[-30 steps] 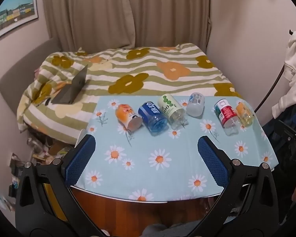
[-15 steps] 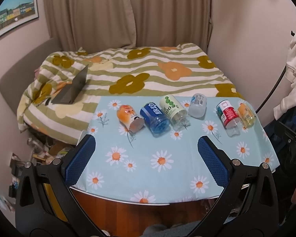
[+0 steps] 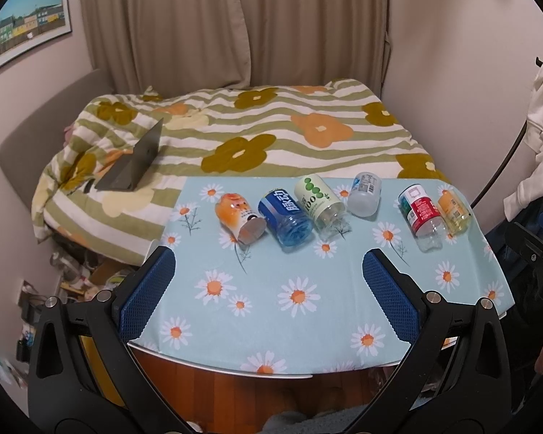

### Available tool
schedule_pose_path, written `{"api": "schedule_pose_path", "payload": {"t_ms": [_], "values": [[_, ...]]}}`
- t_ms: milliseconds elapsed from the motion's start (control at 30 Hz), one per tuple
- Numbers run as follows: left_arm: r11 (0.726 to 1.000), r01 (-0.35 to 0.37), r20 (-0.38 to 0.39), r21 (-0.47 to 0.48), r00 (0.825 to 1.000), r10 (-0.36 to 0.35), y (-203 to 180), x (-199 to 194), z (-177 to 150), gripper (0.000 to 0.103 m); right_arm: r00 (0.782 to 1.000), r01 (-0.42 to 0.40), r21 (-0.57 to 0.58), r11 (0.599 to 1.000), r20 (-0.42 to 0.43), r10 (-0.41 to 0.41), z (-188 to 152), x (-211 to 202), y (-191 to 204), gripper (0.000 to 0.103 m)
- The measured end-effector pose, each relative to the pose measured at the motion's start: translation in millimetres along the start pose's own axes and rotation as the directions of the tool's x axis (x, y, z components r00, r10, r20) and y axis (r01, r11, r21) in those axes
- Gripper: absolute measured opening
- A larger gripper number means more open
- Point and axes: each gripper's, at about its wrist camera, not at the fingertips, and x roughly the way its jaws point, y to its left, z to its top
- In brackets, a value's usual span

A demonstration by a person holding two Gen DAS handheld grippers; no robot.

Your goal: Flip cup upright

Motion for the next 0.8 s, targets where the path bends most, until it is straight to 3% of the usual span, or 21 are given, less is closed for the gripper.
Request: {"api": "schedule_pose_path", "payload": {"t_ms": [800], "values": [[1.000,-0.001,0.001,0.000,1.000,0.001,0.3,0.8,0.5,0.103,1.000,-0.001,-0.001,1.000,0.004,0.001,-1.5,-0.1,-1.7,0.102]]}}
